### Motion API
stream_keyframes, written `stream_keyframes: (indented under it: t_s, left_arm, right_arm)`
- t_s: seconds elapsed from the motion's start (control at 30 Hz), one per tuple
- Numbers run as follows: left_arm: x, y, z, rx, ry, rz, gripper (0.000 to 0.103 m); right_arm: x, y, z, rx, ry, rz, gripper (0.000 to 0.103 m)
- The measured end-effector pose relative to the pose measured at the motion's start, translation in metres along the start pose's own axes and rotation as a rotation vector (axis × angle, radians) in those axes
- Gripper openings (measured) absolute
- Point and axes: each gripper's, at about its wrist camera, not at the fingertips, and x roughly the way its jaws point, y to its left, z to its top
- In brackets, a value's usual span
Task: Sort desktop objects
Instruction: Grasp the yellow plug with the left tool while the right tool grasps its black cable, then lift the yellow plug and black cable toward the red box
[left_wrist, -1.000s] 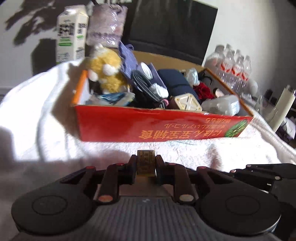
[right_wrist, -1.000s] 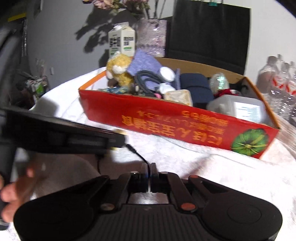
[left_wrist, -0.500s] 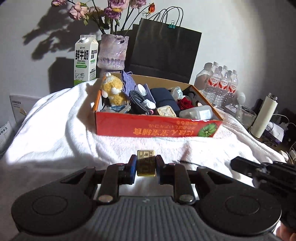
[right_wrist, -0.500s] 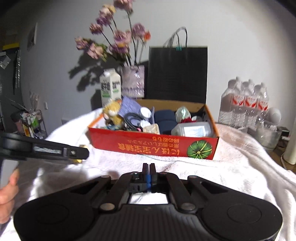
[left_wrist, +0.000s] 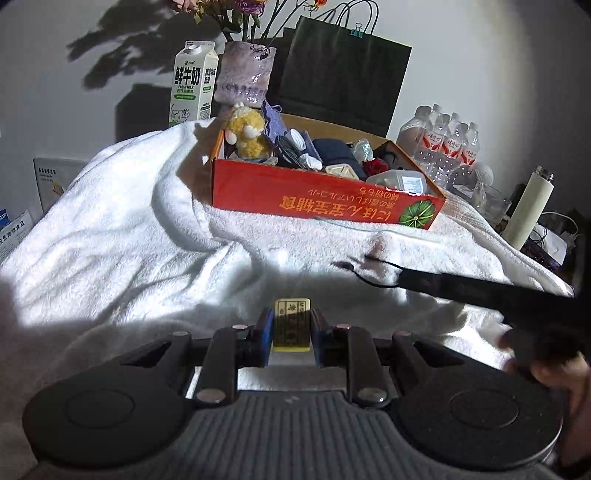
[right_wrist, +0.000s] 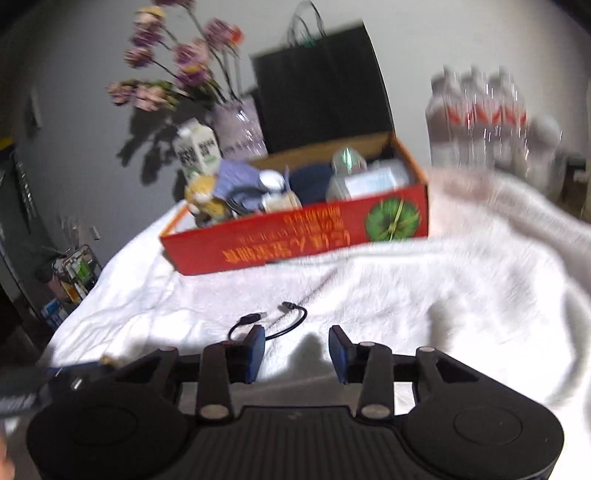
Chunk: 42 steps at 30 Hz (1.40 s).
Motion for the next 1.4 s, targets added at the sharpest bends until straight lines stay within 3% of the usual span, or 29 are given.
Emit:
stream_keyframes:
  t_s: [0.07,0.1,0.13,0.17,0.33,0.6,0.73,0.93,1.13,1.4]
  left_arm:
    - [0.002,0.001,-0.002,0.001,0.006,0.007,0.021]
    - [0.003,0.002,-0.003,-0.001,0.01,0.011,0.021]
    - [0.004,0.003,-0.004,-0.005,0.015,0.015,0.021]
    - [0.005,0.004,-0.005,-0.007,0.018,0.018,0.021]
    - [-0.006,0.005,-0.007,-0.011,-0.004,0.019,0.021]
    - [-0.045,-0.012,-0.01,0.023,-0.058,0.021,0.022]
    - [-0.06,-0.022,-0.019,0.028,-0.071,0.027,0.022]
    - [-0.073,-0.032,-0.028,0.038,-0.1,0.007,0.022]
    - [-0.083,-0.037,-0.005,0.051,-0.178,0.02,0.022]
    - [-0.055,-0.038,0.053,0.079,-0.24,0.029,0.022]
  right_arm:
    - [0.018,0.001,0.002,0.042,0.027,0.026,0.034]
    - [0.023,0.003,0.002,0.055,0.022,0.031,0.026]
    - [0.027,0.005,0.002,0.053,0.012,0.024,0.005]
    - [0.03,0.007,0.002,0.049,0.016,0.012,0.003]
    - [0.008,0.014,-0.003,0.017,0.01,-0.015,0.001]
    - [-0.094,0.036,-0.043,-0.031,-0.112,-0.003,0.001]
    - [-0.136,0.053,-0.063,-0.14,-0.163,-0.045,0.001]
    - [-0.16,0.061,-0.078,-0.257,-0.192,-0.118,0.001]
    - [-0.176,0.056,-0.068,-0.297,-0.246,-0.134,0.001]
    - [-0.16,0.043,-0.018,-0.36,-0.309,-0.147,0.001]
